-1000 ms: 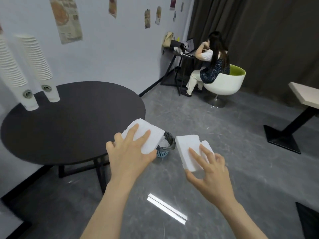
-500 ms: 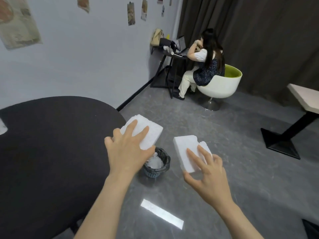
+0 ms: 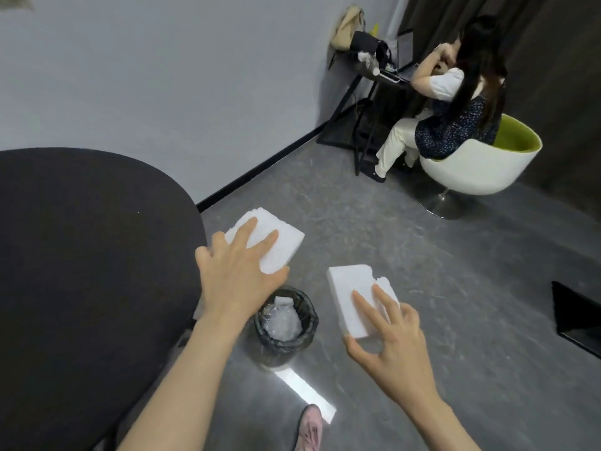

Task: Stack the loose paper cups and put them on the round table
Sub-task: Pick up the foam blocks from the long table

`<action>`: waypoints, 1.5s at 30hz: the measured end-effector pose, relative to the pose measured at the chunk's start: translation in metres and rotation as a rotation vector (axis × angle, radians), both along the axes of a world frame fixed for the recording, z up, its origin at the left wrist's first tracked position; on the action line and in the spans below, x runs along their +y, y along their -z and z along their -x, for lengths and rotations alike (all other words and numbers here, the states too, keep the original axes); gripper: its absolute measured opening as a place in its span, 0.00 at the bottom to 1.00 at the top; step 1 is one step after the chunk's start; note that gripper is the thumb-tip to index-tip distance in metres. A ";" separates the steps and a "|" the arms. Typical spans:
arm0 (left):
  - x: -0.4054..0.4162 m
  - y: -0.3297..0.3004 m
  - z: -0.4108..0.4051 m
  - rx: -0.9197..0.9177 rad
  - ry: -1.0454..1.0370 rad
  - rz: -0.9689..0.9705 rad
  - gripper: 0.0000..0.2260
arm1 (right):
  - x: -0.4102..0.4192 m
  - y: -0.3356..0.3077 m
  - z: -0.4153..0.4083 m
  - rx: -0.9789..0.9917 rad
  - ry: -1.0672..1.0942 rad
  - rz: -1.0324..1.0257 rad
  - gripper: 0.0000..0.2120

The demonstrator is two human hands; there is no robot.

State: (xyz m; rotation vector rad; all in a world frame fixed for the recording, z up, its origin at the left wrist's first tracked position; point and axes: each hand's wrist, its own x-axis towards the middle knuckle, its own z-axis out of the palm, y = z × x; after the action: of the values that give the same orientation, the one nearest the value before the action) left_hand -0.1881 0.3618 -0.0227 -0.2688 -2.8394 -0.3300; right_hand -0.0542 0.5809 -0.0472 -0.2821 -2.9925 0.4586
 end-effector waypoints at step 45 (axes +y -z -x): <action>0.138 0.561 0.133 -0.378 0.004 0.114 0.27 | 0.136 0.514 0.244 -0.438 -0.396 0.055 0.37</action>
State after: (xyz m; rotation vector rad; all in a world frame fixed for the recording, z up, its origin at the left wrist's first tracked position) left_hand -0.3214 0.4995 -0.5839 -0.2579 -3.2372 -0.2415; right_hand -0.2978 0.7165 -0.5608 0.2493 -3.4790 0.5795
